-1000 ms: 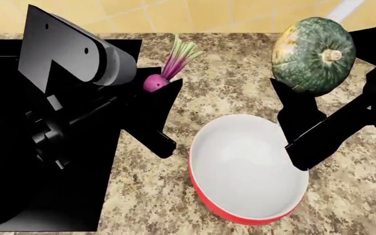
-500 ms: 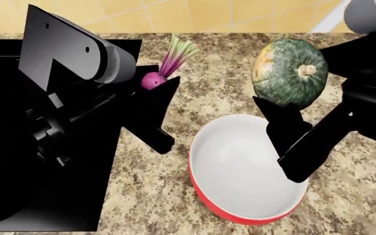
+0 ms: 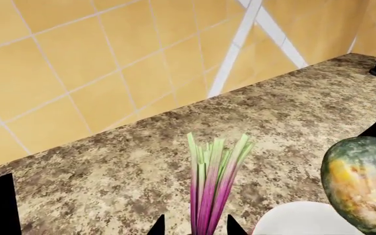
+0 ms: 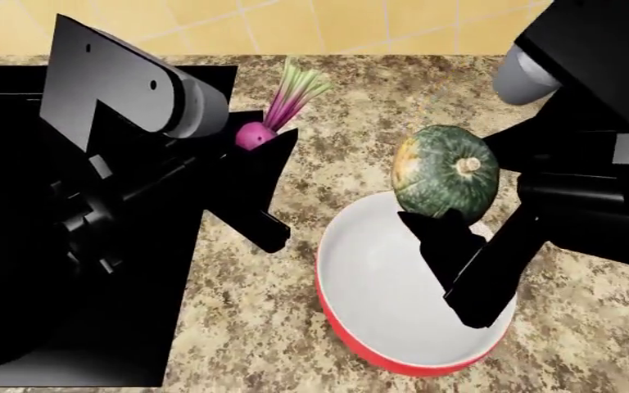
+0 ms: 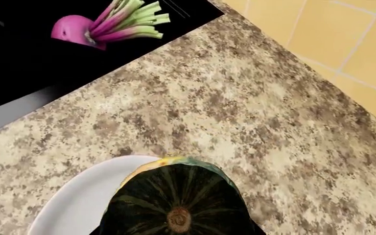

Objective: Pick the broccolis and squashs from the sink and place them in one bowl. Place the beet in the other bowl. Then turn off the sink faucet.

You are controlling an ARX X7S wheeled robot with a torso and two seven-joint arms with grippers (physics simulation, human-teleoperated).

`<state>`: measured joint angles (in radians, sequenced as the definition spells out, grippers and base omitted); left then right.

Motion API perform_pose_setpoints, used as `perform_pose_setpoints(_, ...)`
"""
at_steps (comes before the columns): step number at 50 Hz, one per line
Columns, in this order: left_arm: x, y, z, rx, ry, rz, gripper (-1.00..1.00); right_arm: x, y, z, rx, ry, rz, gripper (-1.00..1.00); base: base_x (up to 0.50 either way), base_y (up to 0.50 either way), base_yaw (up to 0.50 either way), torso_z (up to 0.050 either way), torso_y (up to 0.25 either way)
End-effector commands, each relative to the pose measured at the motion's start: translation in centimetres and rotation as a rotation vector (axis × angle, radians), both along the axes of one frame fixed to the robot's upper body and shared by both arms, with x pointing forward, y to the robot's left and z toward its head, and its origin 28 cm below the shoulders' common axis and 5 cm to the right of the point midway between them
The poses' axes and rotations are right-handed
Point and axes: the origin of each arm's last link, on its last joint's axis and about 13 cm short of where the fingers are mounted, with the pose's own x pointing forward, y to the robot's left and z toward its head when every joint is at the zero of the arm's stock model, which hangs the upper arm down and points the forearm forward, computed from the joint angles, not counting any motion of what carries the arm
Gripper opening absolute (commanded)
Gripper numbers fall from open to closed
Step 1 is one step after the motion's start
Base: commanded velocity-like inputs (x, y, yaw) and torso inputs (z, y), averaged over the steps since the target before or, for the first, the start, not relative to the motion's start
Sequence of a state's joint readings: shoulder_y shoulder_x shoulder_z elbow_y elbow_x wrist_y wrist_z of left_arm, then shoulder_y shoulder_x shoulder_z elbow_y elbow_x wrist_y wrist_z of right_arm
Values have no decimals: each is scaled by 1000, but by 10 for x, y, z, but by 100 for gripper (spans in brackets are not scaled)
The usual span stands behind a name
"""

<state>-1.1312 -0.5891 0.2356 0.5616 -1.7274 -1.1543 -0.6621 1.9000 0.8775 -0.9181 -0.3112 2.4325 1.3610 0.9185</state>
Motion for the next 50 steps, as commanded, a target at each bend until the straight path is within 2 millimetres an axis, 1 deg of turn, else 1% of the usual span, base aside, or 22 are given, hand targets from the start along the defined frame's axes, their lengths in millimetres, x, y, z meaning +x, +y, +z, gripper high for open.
perform_pose_setpoints(1, 2, 1, -2, -9, 5, 7, -100, 3, 2, -2, -23, 67, 22, -100, 0, 0, 0, 0, 0)
perform_pose_setpoints(6, 0, 0, -1, -15, 14, -7, -100, 2, 2, 2, -39, 105, 30, -100, 0, 0, 0, 0, 4)
perform_pose_setpoints(14, 1, 0, -1, -15, 18, -10, -100, 8, 2, 5, -72, 144, 27, -100, 0, 0, 0, 0, 0)
perform_pose_setpoints(40, 3, 2, -5, -22, 29, -12, -100, 17, 9, -9, -142, 234, 69, -100, 0, 0, 0, 1, 0)
perform_pose_setpoints(50, 4, 2, -6, -23, 35, -13, -100, 22, 12, -9, -140, 235, 95, -100, 0, 0, 0, 0, 0)
